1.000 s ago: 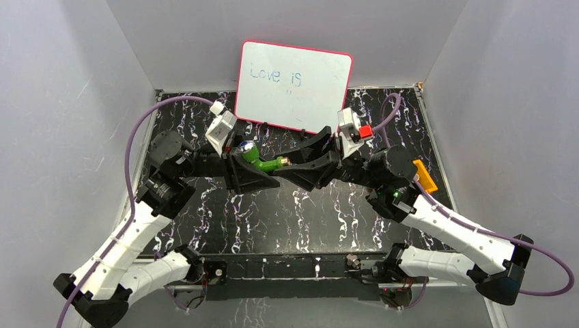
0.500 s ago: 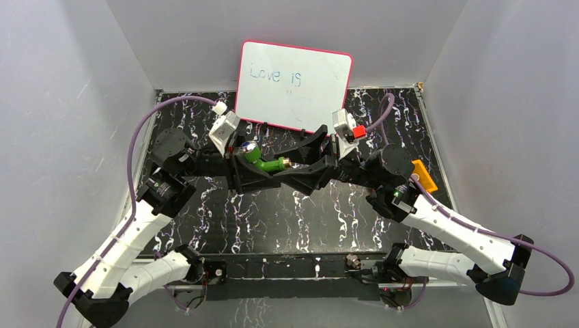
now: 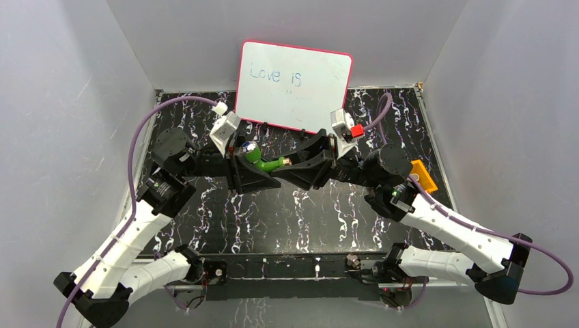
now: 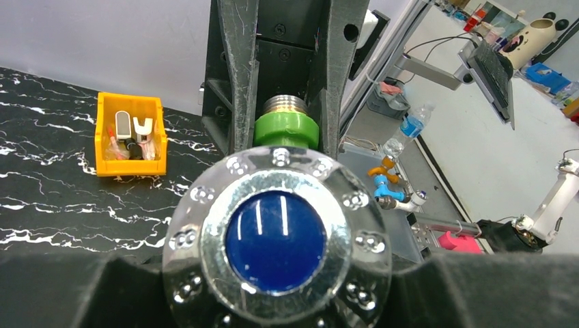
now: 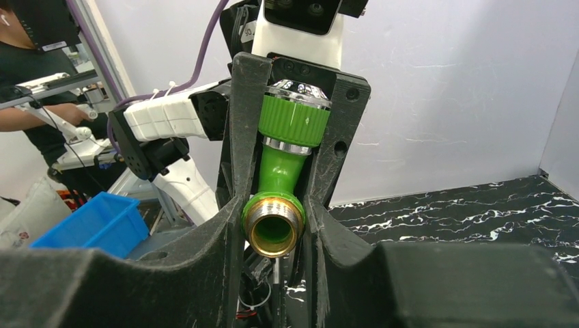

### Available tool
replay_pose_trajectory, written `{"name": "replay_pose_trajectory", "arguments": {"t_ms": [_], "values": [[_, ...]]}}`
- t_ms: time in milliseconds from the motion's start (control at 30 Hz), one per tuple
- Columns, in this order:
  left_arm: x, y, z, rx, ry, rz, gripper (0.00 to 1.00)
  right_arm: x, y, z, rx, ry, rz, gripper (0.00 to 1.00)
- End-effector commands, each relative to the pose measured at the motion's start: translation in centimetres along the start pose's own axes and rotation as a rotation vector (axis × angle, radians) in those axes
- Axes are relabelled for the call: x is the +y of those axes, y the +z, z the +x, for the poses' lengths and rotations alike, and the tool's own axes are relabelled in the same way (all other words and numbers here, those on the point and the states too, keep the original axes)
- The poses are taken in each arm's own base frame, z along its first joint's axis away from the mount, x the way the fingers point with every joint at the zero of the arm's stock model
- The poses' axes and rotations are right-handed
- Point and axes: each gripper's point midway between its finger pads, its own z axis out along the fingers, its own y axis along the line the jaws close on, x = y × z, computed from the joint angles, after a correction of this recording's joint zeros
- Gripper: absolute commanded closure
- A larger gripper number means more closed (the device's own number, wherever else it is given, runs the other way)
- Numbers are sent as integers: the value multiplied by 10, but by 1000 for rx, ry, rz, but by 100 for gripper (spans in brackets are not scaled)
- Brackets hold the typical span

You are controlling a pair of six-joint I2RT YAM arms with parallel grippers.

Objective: Install the water faucets
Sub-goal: Adjust the water faucet.

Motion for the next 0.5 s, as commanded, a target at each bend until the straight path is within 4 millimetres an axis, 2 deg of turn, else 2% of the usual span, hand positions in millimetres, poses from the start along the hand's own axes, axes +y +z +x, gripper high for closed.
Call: {"name": "replay_pose_trajectory", "arguments": {"t_ms": [0,167,267,400,433,467], "values": [[-14,-2,-14,-18,58,27,100,14,0,-34,-98,-36,-36,85],[-8,-2,-13,-7,62,-10,100,31,2,-33,-70,-29,-132,100],[-7,-2,-12,-2,57,-15,100,35,1,-34,-63,-23,-148,100],[-10,-3,-13,-2,63,-7,100,22,-1,-35,-87,-29,-68,100],[-11,-3,-13,-3,66,-4,99,21,-2,-36,-98,-24,-60,100],[-11,-3,-13,-4,66,-2,92,20,-2,-37,-110,-21,-56,100]]}}
